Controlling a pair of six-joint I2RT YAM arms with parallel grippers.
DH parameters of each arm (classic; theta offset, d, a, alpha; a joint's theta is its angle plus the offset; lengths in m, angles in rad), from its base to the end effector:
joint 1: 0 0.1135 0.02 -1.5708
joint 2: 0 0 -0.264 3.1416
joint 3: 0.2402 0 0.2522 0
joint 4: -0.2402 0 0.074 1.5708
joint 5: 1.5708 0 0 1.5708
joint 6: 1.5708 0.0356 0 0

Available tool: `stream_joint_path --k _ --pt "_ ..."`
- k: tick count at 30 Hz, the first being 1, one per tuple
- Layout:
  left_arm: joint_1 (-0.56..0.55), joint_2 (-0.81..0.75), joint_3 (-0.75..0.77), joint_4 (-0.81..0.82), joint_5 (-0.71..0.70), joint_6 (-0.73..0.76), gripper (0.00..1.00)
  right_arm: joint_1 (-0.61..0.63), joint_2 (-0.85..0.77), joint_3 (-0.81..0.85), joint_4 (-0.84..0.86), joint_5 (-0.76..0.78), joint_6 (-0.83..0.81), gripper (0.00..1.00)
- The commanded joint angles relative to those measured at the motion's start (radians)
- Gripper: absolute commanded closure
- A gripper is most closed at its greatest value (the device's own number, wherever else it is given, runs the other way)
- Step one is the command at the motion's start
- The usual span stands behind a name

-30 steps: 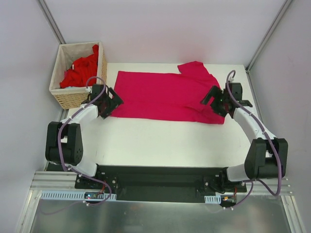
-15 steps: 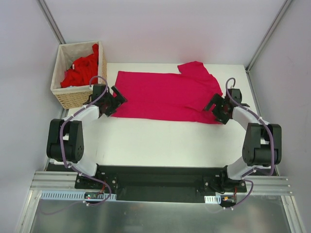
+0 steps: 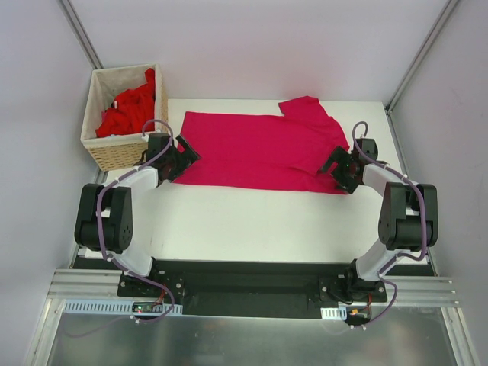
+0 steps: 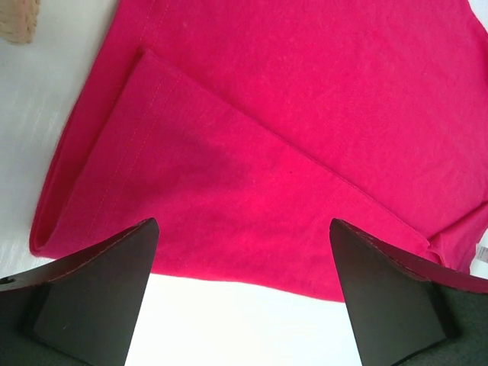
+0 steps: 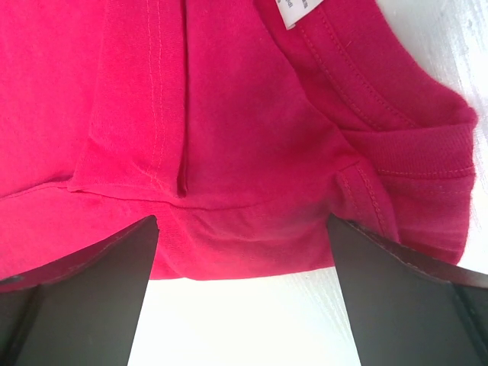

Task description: Fold and stack the t-shirts

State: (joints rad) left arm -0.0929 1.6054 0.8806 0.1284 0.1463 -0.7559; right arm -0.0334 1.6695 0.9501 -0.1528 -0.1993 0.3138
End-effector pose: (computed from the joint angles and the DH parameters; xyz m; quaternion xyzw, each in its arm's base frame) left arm 0.3407 -0.0370 0.1985 -0.2545 0.8444 -0.2511 0.3989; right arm 0.3399 -0.0043 0.1765 0.1280 0.9268 0.1401 0.3241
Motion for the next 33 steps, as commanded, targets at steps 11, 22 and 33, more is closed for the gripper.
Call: stream_joint_path --k 11,22,33 --pt "0.001 0.122 -0.061 -0.003 -0.113 -0.003 0.07 -0.013 -0.025 0.000 0.022 -0.026 0.021 0.03" --pt "0.001 0.025 -0.138 -0.073 -0.126 -0.028 0.09 -0.017 -0.082 -0.103 -0.014 -0.003 0.054 0.03" --pt "-0.001 -0.240 -0.339 -0.147 -0.119 -0.052 0.11 -0.017 -0.310 -0.234 -0.135 0.021 0.038 0.03"
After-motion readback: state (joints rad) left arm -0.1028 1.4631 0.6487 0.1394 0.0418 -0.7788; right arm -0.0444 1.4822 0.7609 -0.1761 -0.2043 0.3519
